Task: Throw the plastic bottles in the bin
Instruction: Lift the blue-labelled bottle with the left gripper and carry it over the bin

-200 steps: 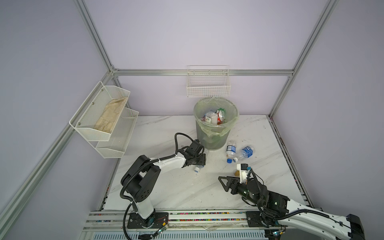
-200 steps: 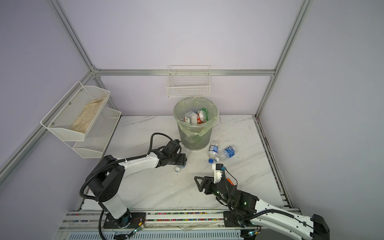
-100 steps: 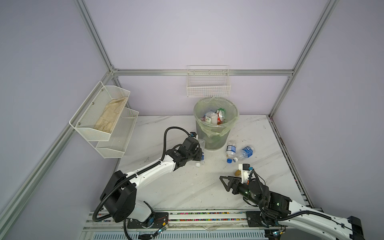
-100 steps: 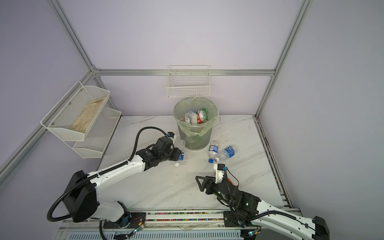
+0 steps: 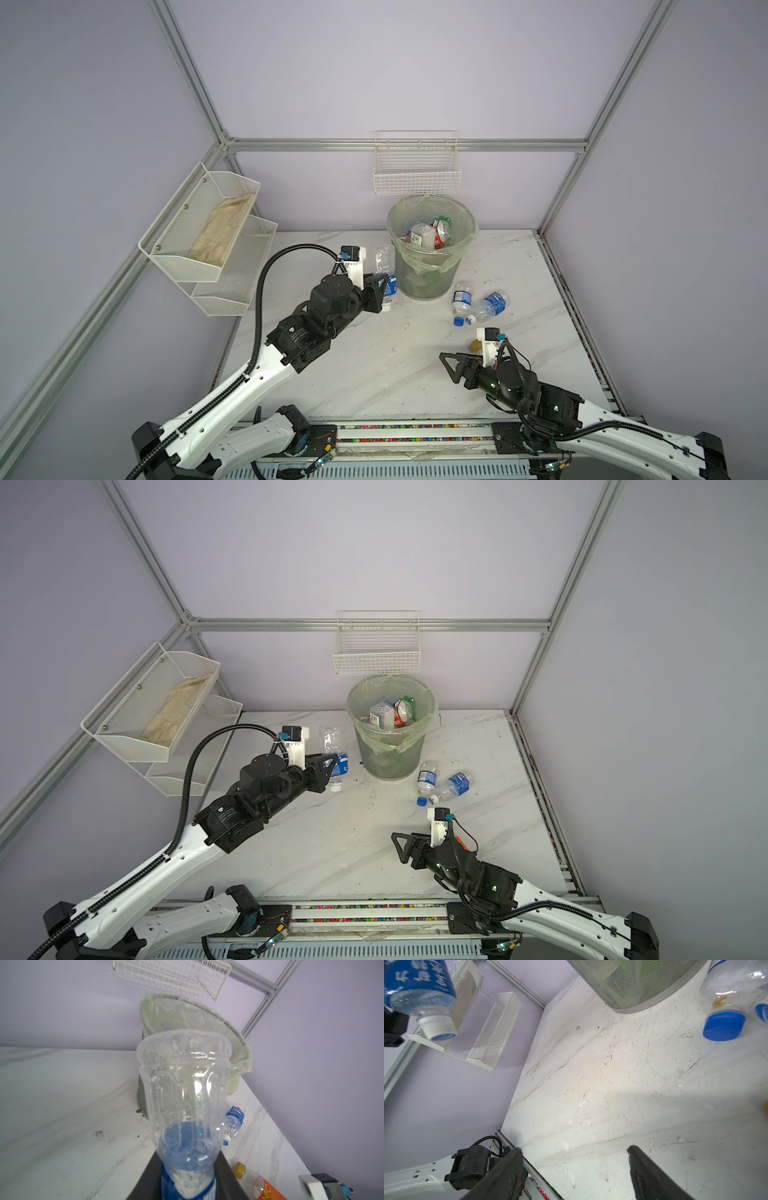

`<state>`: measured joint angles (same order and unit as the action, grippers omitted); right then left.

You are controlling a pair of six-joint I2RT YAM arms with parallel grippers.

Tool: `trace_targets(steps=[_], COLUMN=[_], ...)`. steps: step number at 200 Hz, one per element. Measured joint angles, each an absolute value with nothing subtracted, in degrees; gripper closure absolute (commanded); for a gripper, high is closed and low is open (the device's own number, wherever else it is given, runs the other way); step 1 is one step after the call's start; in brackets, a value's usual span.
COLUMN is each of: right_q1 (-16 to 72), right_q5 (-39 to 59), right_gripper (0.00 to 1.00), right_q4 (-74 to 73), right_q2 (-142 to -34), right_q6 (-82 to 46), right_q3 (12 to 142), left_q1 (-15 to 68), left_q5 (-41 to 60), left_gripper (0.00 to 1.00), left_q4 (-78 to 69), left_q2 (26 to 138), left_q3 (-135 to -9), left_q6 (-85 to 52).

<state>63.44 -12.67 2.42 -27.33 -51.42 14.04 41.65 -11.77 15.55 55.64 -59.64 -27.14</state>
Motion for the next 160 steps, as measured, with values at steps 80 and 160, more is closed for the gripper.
trace_targets(steps=[80,160], right_q1=[63.44,63.44], right_q5=[-12.14,-11.07], right_gripper=[0.20,0.21], right_q4=[3.97,8.43], right_q2=[-24.97,-19.94], right_q6=[-52.88,-55.37], right_q3=[14.24,14.26], left_q1=[41.82,41.76], left_q5=[-12.12,-8.10], left_gripper=[0.75,0.72], left_q4=[3.84,2.17], left_q2=[64.73,91.33], left_q3=[-67.57,-97.93], left_q6=[-20.01,-17.30])
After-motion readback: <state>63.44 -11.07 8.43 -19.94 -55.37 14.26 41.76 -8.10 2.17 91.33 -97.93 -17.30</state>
